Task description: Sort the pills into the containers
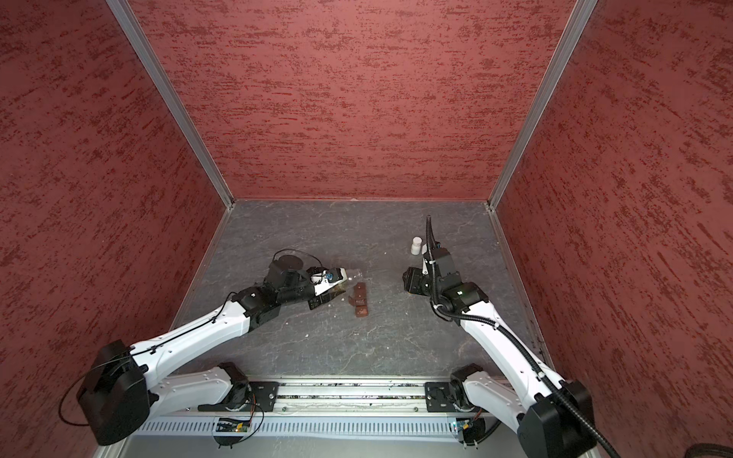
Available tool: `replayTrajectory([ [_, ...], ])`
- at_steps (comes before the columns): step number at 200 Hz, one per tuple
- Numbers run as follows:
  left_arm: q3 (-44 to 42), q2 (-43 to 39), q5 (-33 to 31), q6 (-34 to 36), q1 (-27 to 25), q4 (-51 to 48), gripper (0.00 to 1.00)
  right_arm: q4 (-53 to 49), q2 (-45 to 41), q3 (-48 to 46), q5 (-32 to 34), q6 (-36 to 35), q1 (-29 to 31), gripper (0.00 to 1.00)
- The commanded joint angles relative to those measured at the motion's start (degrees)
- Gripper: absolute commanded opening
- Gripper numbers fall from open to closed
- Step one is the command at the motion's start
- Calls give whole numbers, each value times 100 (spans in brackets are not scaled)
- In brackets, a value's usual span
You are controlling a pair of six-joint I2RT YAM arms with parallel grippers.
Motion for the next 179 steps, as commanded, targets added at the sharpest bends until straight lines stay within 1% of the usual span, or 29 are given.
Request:
replayTrajectory([
  [1,-21,236,241,-31,14,30,0,192,-44,-83,-124,-43,39,61],
  [28,-16,533,243,-84,24,116,0,329,6,-174,-204,-49,38,61],
  [90,-84,1208,31,-135,-12,343,0,347,9,-302,-232,-172,35,61],
  [103,-20,1329,-117,-79,-89,288,0,343,24,-315,-228,-197,39,61],
  [179,161,1561,-367,22,-92,-172,0,365,6,-399,-223,-260,39,62],
])
